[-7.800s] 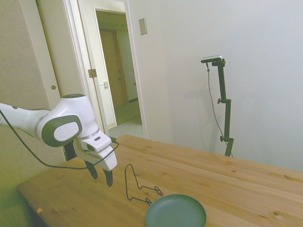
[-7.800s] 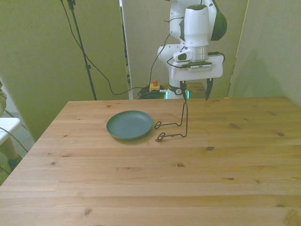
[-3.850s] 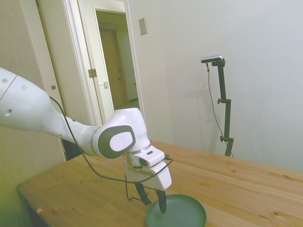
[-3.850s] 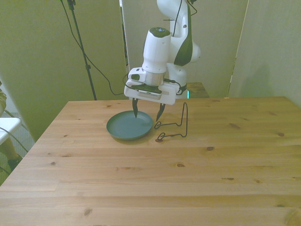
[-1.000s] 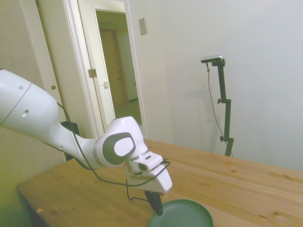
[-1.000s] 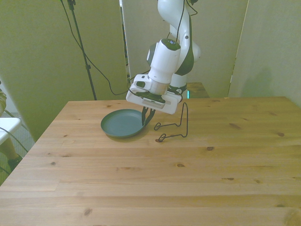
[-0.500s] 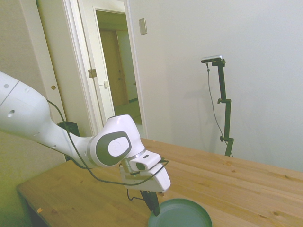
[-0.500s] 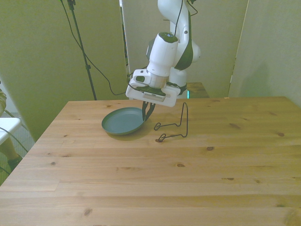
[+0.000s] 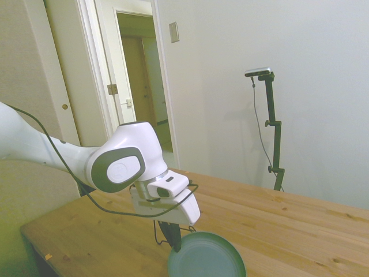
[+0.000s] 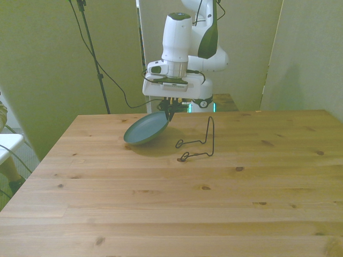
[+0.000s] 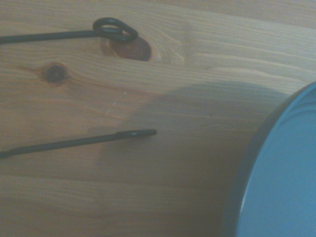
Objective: Load the plate
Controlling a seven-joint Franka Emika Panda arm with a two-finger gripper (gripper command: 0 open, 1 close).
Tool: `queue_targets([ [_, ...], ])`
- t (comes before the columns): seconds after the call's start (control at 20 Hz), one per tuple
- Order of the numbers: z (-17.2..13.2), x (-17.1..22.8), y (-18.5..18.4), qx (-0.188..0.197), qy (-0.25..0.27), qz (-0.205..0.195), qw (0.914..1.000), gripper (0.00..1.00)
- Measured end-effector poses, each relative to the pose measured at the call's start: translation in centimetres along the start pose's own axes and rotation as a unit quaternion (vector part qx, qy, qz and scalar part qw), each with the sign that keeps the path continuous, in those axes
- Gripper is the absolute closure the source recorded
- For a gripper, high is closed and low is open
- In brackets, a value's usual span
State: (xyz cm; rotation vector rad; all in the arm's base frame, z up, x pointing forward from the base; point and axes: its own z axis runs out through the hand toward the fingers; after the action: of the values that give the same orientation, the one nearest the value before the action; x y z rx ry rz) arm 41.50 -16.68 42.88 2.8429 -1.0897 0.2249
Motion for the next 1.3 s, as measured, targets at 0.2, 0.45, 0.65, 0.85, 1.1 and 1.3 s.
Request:
queue_targets([
  [0.2,-2.2,0.0,0.7,0.033,-0.014,-0.015,0.9992,1.0],
  [0.45,-6.0,0.0,1.4,0.084,-0.022,-0.049,0.995,1.0],
  [0.65,-8.4,-0.5,1.9,0.122,-0.03,-0.081,0.9888,1.0],
  [0.85,-10.0,-0.8,2.0,0.151,-0.032,-0.099,0.983,1.0],
  [1.1,-12.0,-0.9,0.3,0.167,-0.044,-0.134,0.9757,1.0],
  [1.3,-12.1,-0.6,-0.9,0.167,-0.049,-0.141,0.9746,1.0],
])
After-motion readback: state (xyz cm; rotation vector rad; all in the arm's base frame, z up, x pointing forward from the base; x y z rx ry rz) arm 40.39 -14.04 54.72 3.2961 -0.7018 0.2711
